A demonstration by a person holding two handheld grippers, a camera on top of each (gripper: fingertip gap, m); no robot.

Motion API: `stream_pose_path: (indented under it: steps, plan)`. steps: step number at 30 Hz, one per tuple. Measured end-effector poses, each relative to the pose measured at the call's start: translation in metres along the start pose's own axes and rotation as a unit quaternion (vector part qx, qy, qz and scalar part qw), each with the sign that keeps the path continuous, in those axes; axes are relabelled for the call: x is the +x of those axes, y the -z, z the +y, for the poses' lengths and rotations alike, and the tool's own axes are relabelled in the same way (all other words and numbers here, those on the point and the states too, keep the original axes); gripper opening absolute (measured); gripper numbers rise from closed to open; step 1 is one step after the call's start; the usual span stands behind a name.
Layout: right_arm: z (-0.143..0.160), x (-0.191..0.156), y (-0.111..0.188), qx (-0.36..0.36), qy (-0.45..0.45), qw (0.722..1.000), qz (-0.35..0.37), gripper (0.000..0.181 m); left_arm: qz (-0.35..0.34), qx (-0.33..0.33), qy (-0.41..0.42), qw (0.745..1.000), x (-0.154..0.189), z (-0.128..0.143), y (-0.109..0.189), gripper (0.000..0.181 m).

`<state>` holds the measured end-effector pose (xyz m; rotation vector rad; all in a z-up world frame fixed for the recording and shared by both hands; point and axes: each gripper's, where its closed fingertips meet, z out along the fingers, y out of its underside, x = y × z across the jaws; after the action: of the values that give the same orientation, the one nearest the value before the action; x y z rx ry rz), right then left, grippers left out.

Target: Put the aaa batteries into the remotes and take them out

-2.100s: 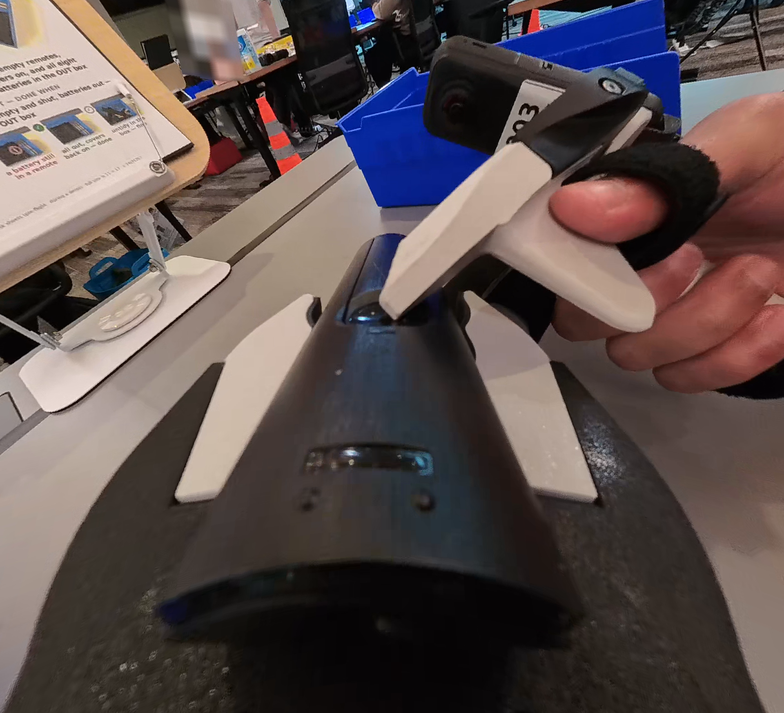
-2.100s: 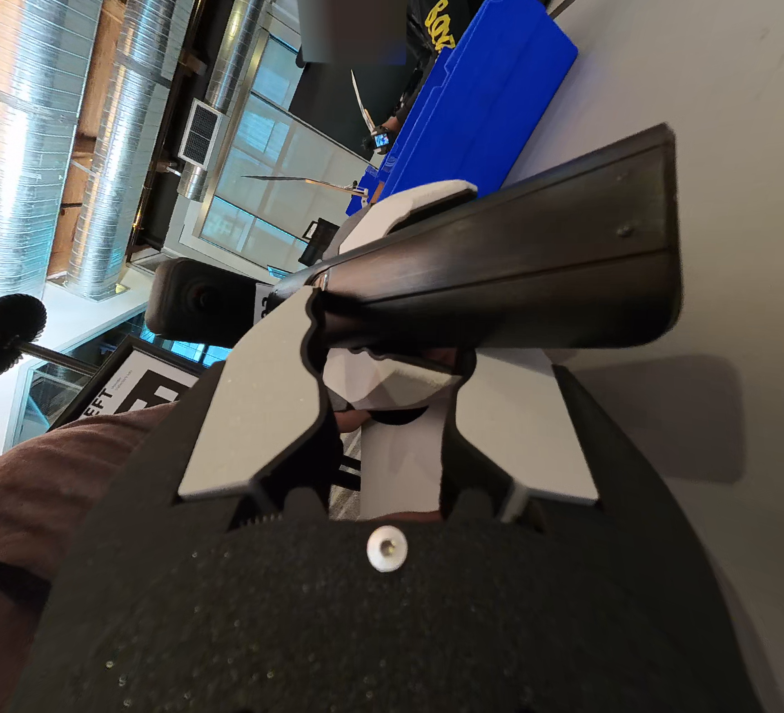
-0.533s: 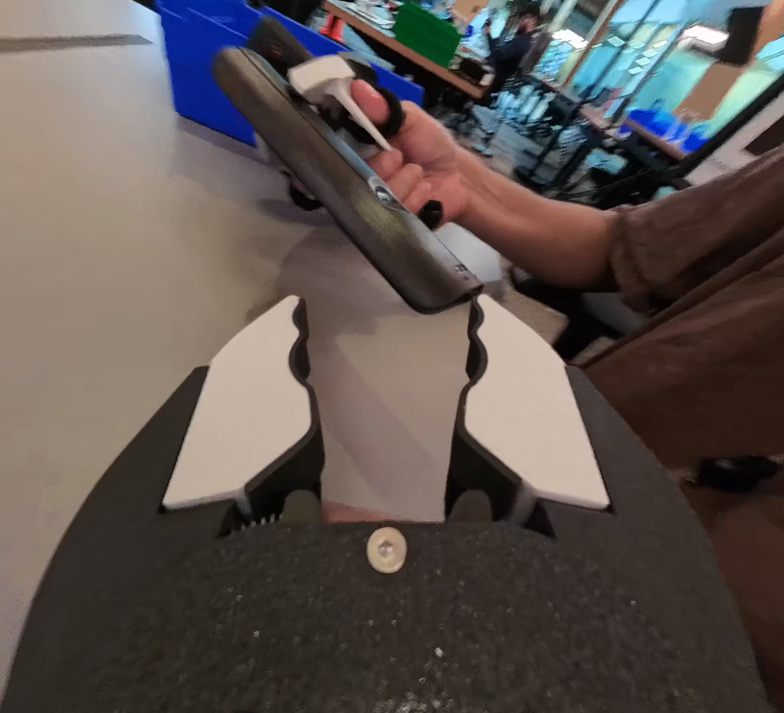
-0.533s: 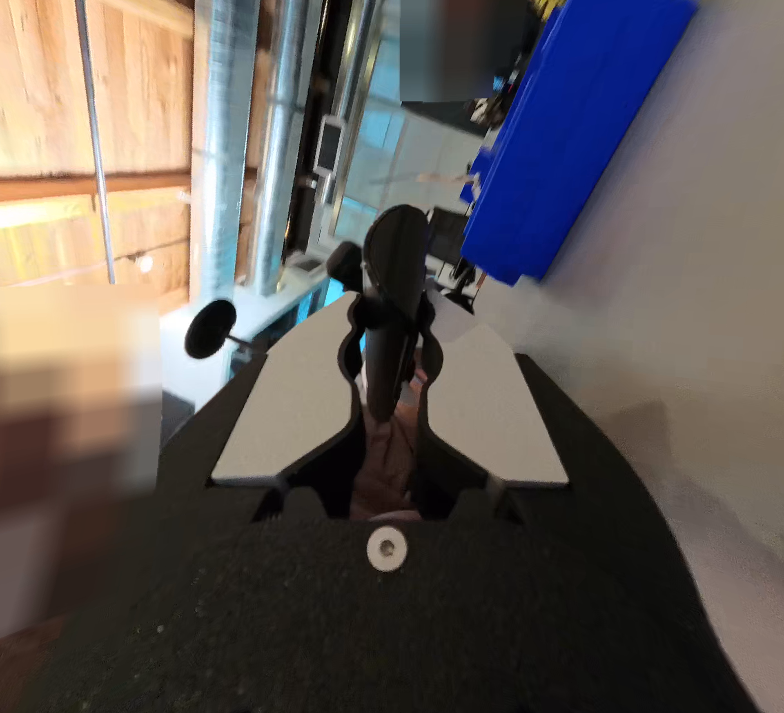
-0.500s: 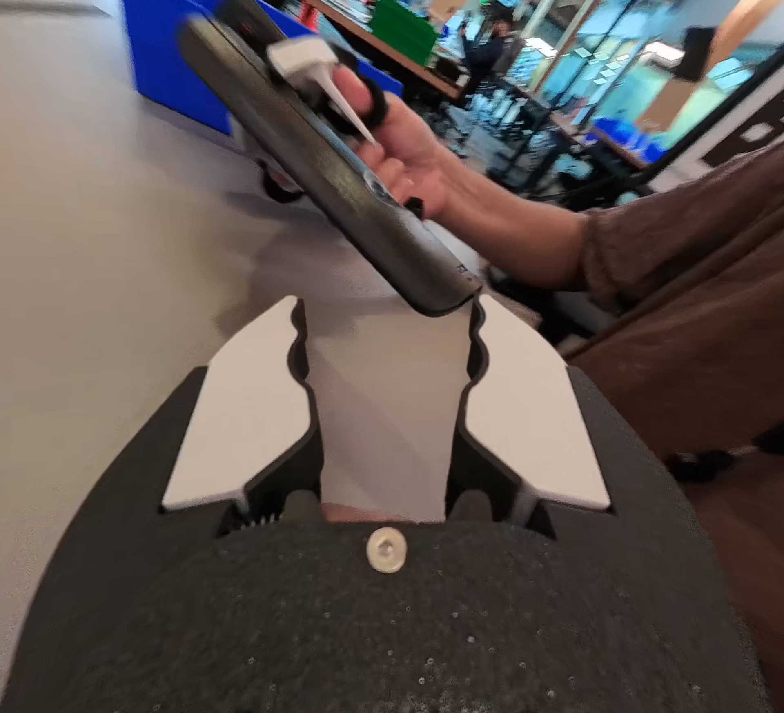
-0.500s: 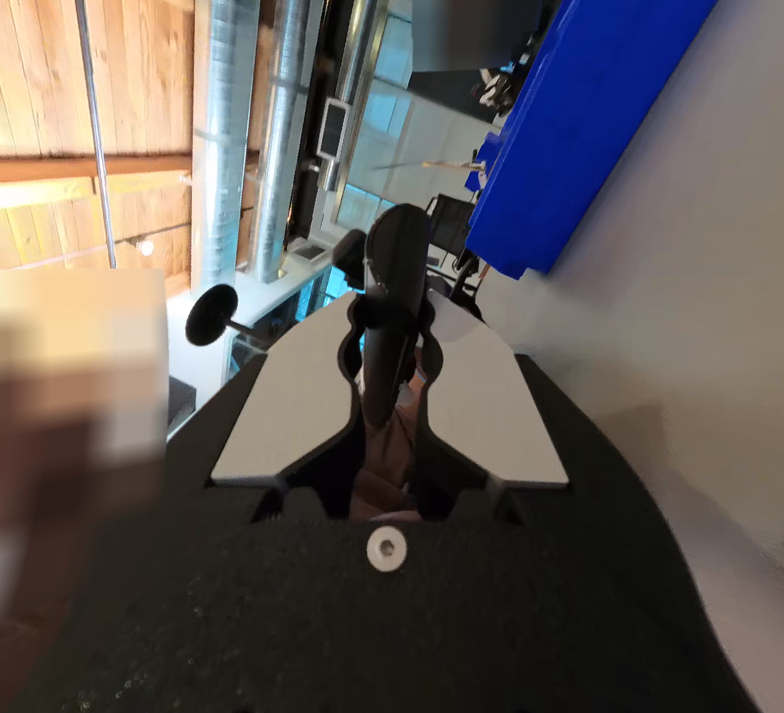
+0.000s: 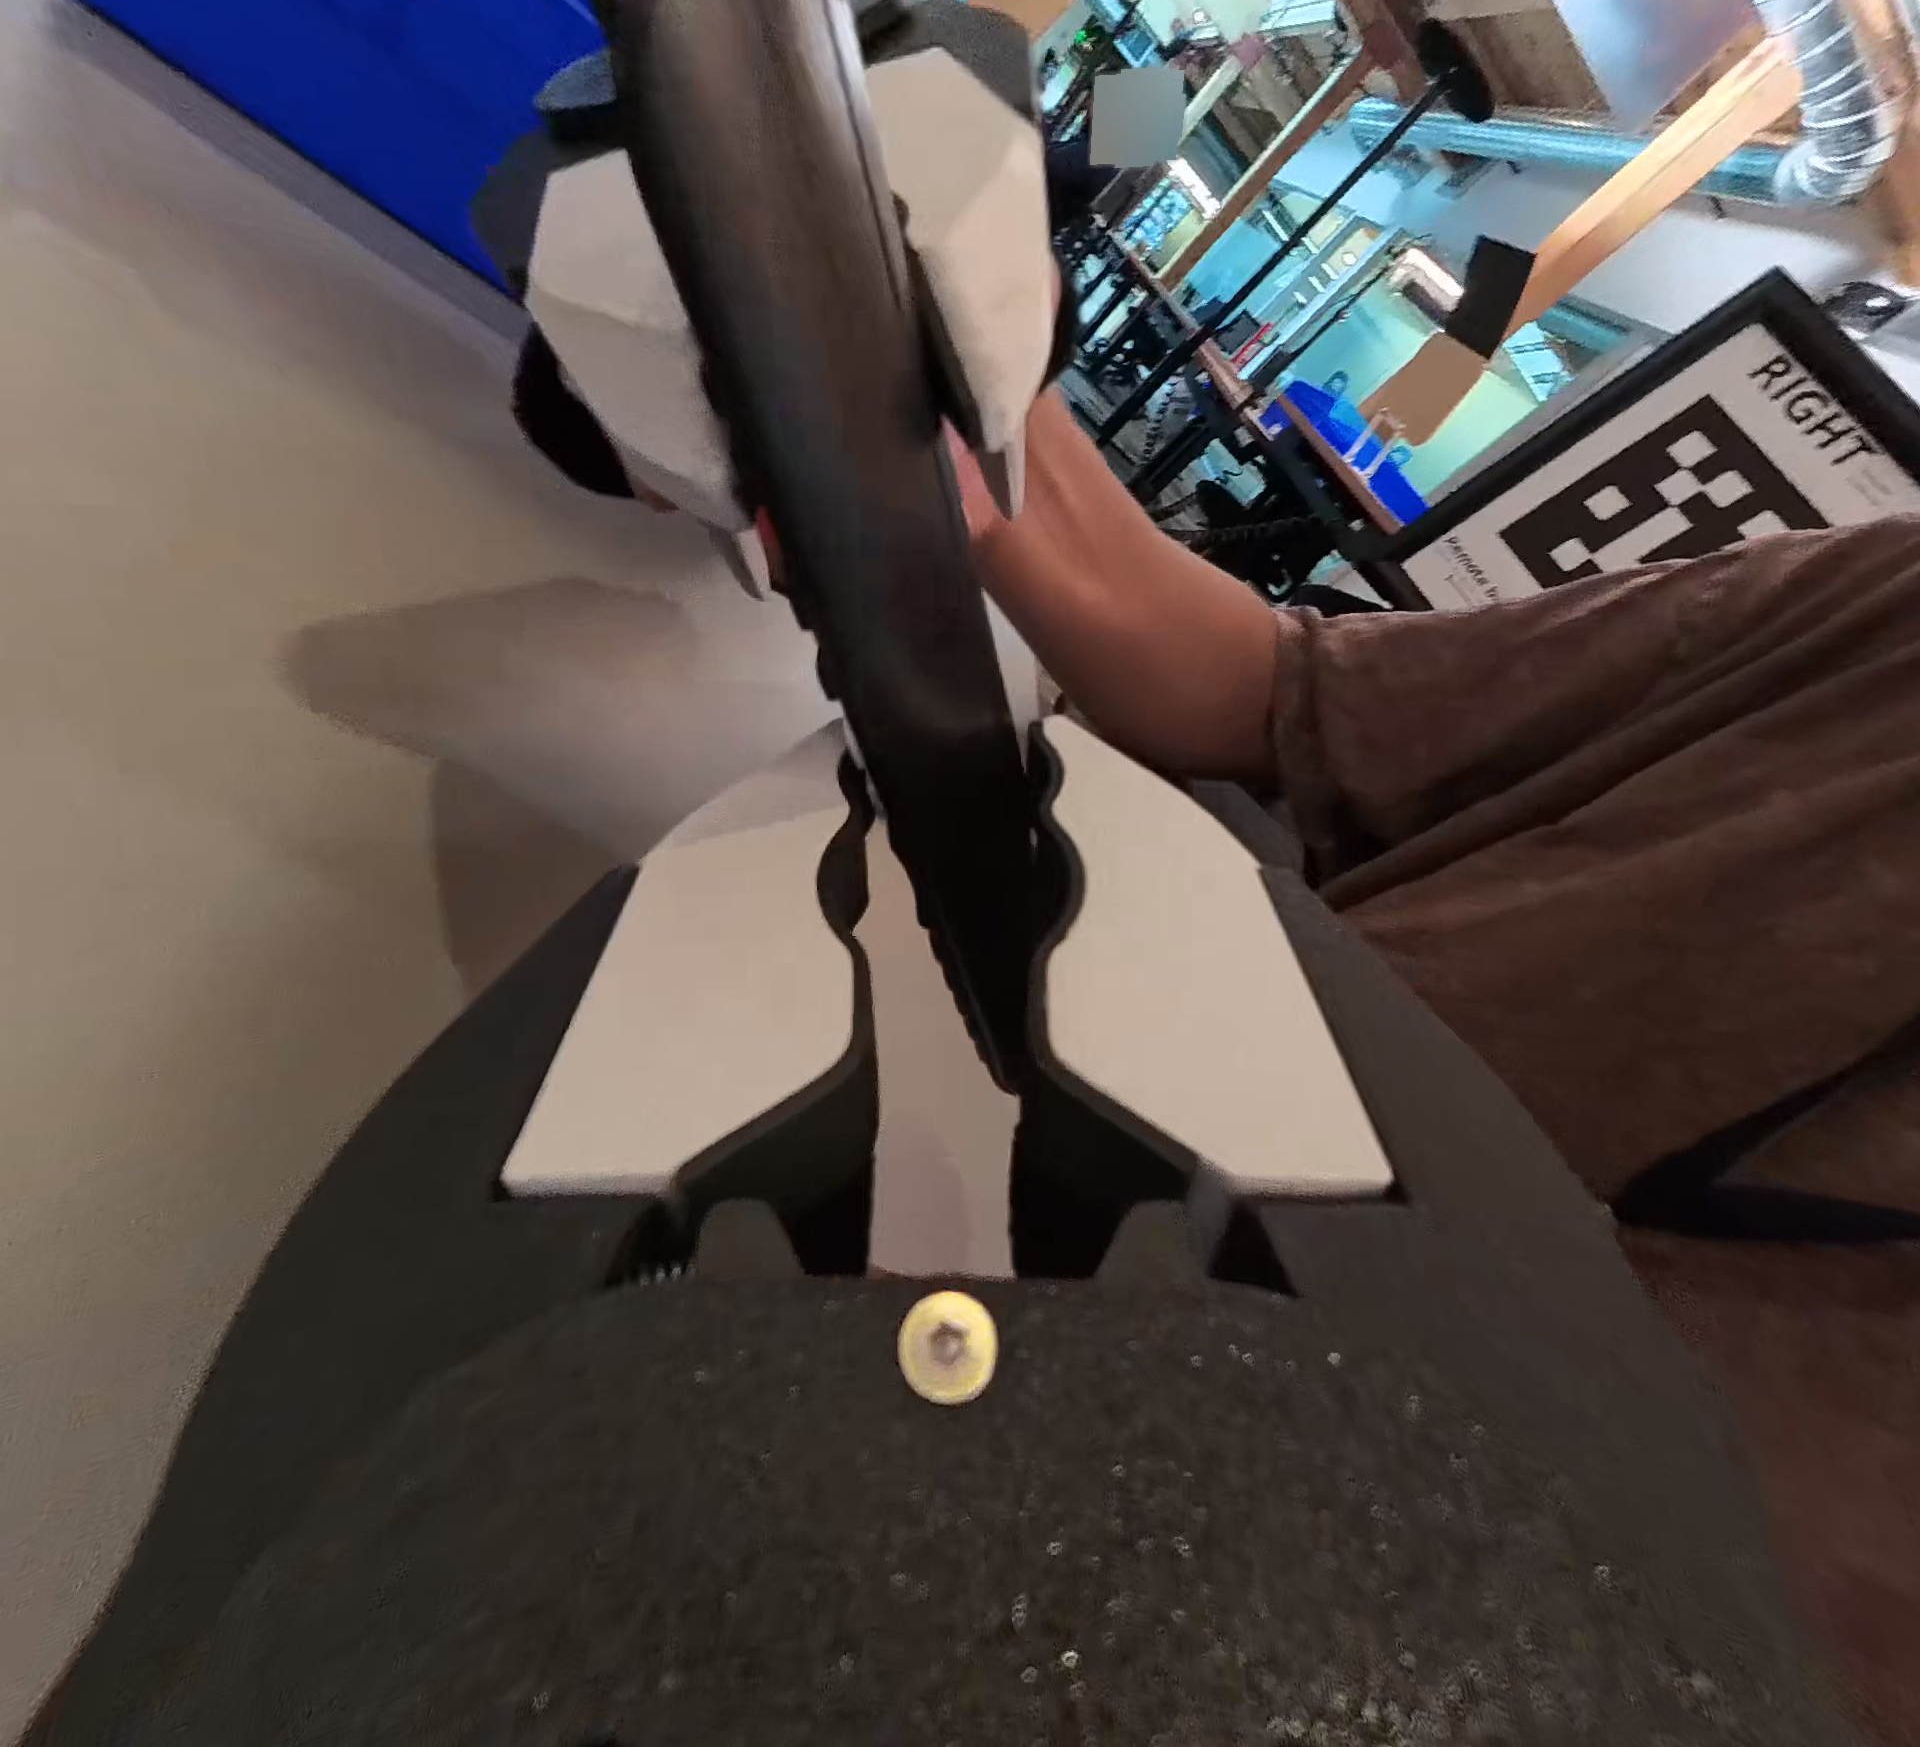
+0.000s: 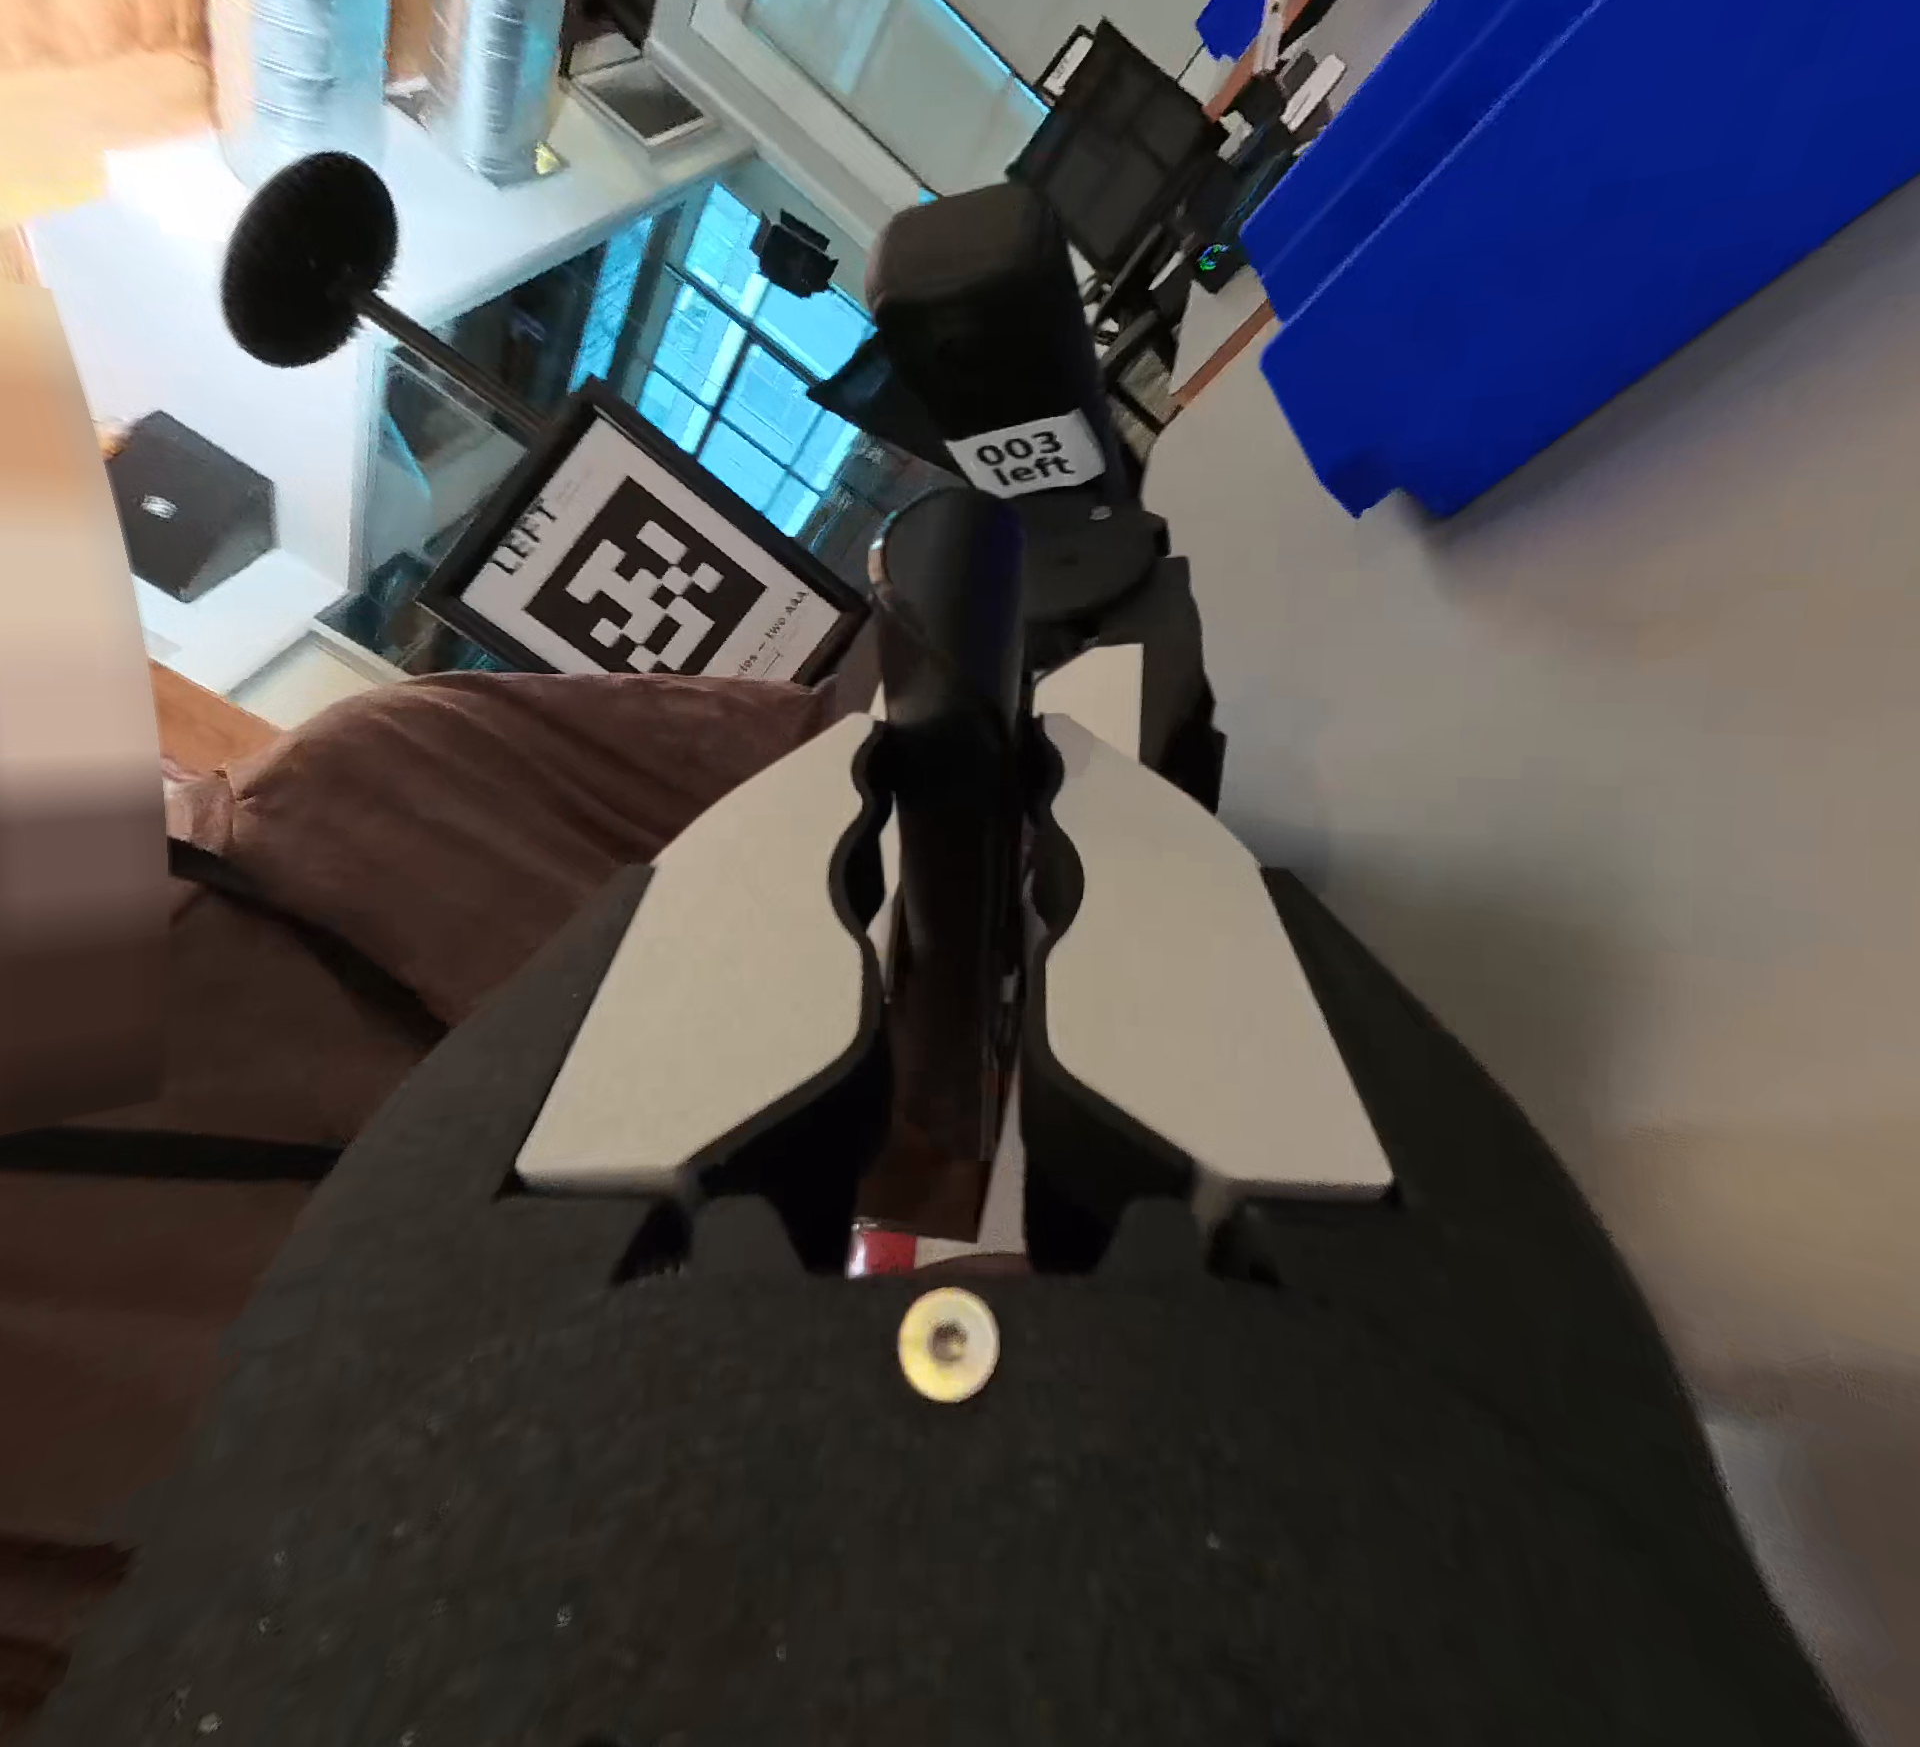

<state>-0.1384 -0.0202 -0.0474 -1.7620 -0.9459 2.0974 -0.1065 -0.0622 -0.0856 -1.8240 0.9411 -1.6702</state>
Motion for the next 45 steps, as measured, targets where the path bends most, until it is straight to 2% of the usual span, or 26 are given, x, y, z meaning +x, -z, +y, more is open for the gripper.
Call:
stream_pose_path:
  steps: [3, 5, 7, 9, 12, 15, 18, 22, 25, 26, 28, 31, 33, 37, 39, 41, 42, 45]
  plan:
    - [-0.006, 0.003, 0.001, 0.019, 0.031, 0.999, 0.029, 0.025, -0.024, 0.014, 0.006, 1.000, -0.006, -0.003, 0.001, 0.025]
    - [-0.021, 0.002, 0.008, 0.071, 0.054, 0.995, 0.045, 0.048, -0.043, 0.030, 0.017, 0.999, -0.013, -0.008, 0.005, 0.025]
    - [-0.032, 0.004, 0.020, 0.112, 0.091, 0.985, 0.095, 0.064, -0.065, 0.074, 0.033, 0.995, -0.022, -0.021, 0.015, 0.025]
    - [-0.028, 0.011, 0.027, 0.109, 0.168, 0.962, 0.185, 0.072, -0.118, 0.135, 0.055, 0.982, -0.042, -0.039, 0.033, 0.026]
    - [-0.005, 0.028, 0.020, 0.075, 0.278, 0.903, 0.318, 0.085, -0.162, 0.208, 0.082, 0.961, -0.061, -0.063, 0.055, 0.026]
    - [0.011, 0.049, 0.011, 0.049, 0.327, 0.849, 0.413, 0.079, -0.187, 0.233, 0.082, 0.951, -0.068, -0.074, 0.055, 0.026]
    - [0.013, 0.060, 0.005, 0.047, 0.322, 0.835, 0.445, 0.076, -0.169, 0.227, 0.090, 0.955, -0.062, -0.074, 0.039, 0.026]
    - [0.014, 0.069, 0.007, 0.038, 0.299, 0.833, 0.464, 0.056, -0.173, 0.211, 0.075, 0.959, -0.057, -0.068, 0.025, 0.026]
    - [0.020, 0.069, 0.012, 0.014, 0.284, 0.843, 0.457, 0.053, -0.165, 0.188, 0.036, 0.968, -0.053, -0.065, 0.021, 0.026]
    - [0.021, 0.067, 0.012, 0.016, 0.280, 0.850, 0.446, 0.052, -0.155, 0.180, 0.008, 0.972, -0.049, -0.065, 0.020, 0.030]
    - [0.022, 0.061, 0.013, 0.021, 0.257, 0.872, 0.416, 0.052, -0.133, 0.159, -0.055, 0.977, -0.042, -0.063, 0.019, 0.050]
    - [0.022, 0.047, 0.013, 0.032, 0.223, 0.910, 0.348, 0.051, -0.068, 0.112, -0.117, 0.985, -0.033, -0.053, 0.015, 0.068]
    - [0.024, 0.039, 0.012, 0.022, 0.220, 0.922, 0.318, 0.051, -0.017, 0.094, -0.122, 0.988, -0.028, -0.053, 0.013, 0.071]
    - [0.032, 0.026, 0.004, -0.011, 0.206, 0.948, 0.244, 0.051, 0.075, 0.097, -0.130, 0.984, -0.021, -0.073, 0.014, 0.073]
    - [0.036, 0.021, 0.005, -0.026, 0.209, 0.953, 0.216, 0.051, 0.116, 0.058, -0.143, 0.981, -0.017, -0.069, 0.011, 0.081]
    - [0.038, 0.021, 0.012, -0.041, 0.208, 0.955, 0.208, 0.051, 0.125, 0.017, -0.171, 0.977, -0.019, -0.060, 0.005, 0.075]
    - [0.041, 0.021, 0.015, -0.055, 0.205, 0.956, 0.202, 0.051, 0.128, 0.010, -0.186, 0.974, -0.018, -0.057, 0.003, 0.077]
    - [0.049, 0.024, 0.024, -0.098, 0.195, 0.957, 0.193, 0.051, 0.135, -0.009, -0.211, 0.968, -0.016, -0.050, -0.004, 0.063]
